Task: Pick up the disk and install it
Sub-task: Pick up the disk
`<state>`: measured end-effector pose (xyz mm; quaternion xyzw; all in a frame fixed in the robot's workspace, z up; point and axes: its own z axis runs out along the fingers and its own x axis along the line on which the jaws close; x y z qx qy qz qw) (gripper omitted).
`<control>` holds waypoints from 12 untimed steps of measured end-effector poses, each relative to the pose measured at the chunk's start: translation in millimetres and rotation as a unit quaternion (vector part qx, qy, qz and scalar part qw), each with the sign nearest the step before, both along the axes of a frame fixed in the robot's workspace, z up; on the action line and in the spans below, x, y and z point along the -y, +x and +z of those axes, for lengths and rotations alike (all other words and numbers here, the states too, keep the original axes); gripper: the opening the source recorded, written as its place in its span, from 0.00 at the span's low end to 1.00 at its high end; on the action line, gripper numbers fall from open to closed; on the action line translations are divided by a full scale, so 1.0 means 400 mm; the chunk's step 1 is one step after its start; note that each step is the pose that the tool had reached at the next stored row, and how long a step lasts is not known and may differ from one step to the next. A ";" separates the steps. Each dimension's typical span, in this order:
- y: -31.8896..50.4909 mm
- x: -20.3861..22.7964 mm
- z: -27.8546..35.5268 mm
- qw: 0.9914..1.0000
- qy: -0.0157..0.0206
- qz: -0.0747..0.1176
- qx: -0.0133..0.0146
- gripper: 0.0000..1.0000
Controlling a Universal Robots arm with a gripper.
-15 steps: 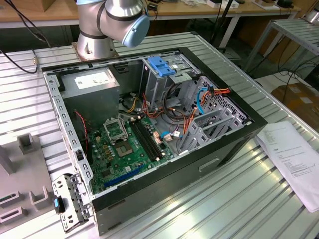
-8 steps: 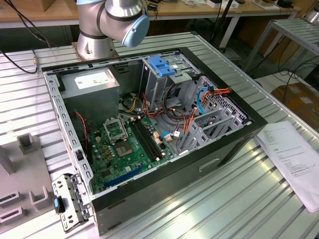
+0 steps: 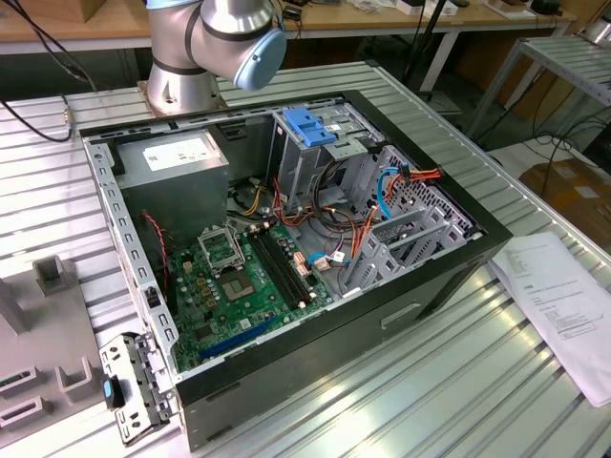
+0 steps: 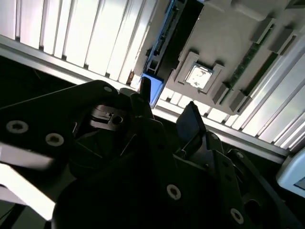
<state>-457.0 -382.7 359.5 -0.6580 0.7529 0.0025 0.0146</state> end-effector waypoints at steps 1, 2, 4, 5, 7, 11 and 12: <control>0.000 0.000 -0.005 1.000 0.000 0.009 0.000 0.50; 0.000 0.000 -0.009 1.000 0.000 0.013 0.000 0.50; 0.000 -0.005 -0.018 1.000 0.000 0.018 0.000 0.50; -0.001 -0.009 -0.026 1.000 0.000 0.020 0.000 0.50; -0.001 -0.015 -0.041 1.000 0.000 0.023 0.000 0.50; -0.001 -0.023 -0.049 1.000 0.000 0.026 -0.001 0.50; -0.001 -0.023 -0.050 1.000 0.000 0.027 -0.003 0.50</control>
